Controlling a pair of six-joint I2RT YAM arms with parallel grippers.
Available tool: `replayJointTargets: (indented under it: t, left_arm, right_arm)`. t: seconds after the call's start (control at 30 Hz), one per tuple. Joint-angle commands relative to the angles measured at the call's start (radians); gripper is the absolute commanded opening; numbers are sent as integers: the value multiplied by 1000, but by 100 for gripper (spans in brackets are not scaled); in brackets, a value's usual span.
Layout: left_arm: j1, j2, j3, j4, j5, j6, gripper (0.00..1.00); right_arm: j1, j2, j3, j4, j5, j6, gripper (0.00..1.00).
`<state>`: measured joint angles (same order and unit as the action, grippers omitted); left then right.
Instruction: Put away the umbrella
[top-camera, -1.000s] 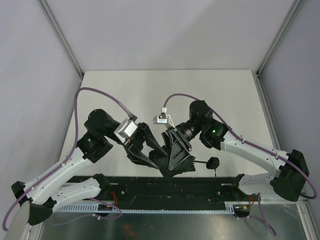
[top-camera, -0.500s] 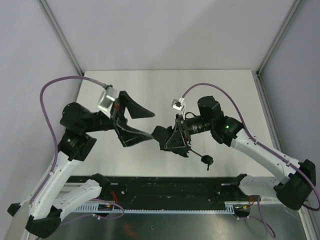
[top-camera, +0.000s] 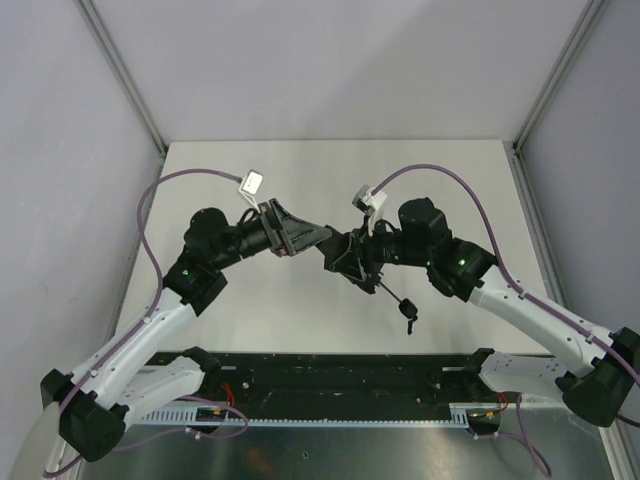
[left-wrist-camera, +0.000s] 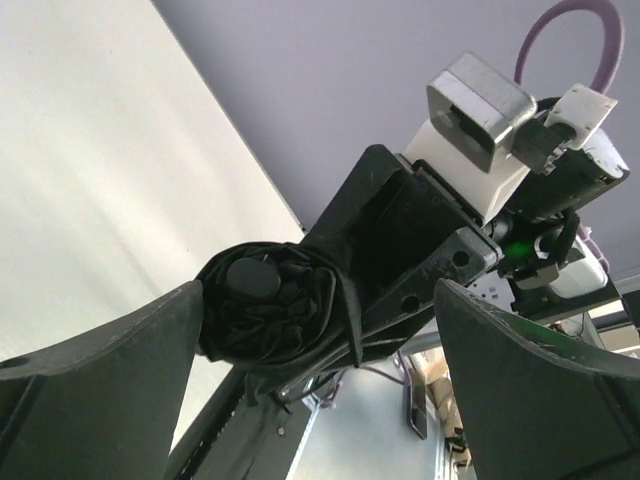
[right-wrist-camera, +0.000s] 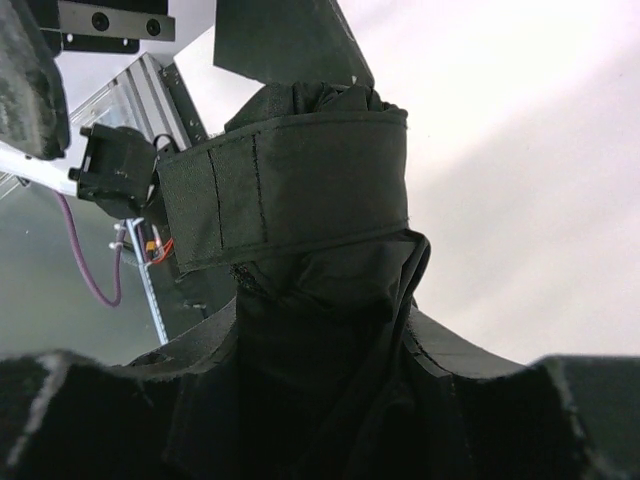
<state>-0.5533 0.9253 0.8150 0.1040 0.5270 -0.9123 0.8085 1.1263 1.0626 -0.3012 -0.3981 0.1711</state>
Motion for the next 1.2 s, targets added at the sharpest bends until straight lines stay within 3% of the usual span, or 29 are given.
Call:
replayJointTargets:
  t: [0.0,0.13,0.57,0.97,1.17]
  left_arm:
    - [-42,10,32,126,-100,-8,99]
    - [-57,-8,-6,130,-148,11,99]
    - [-65,38,-57,179,-51,33,99]
    - [-59,-11,-99,176,-178,53,99]
    - [-61,4,-76,245,-82,73,97]
  right_arm:
    - [6,-21,37,135,29,-3,0]
    - [-2,-30,38,144,5,15,0]
    - [-29,-41,38,202,-84,76,0]
    - [-34,-65,37,236,-134,112,0]
    - [-34,-52,34,283,-170,152,0]
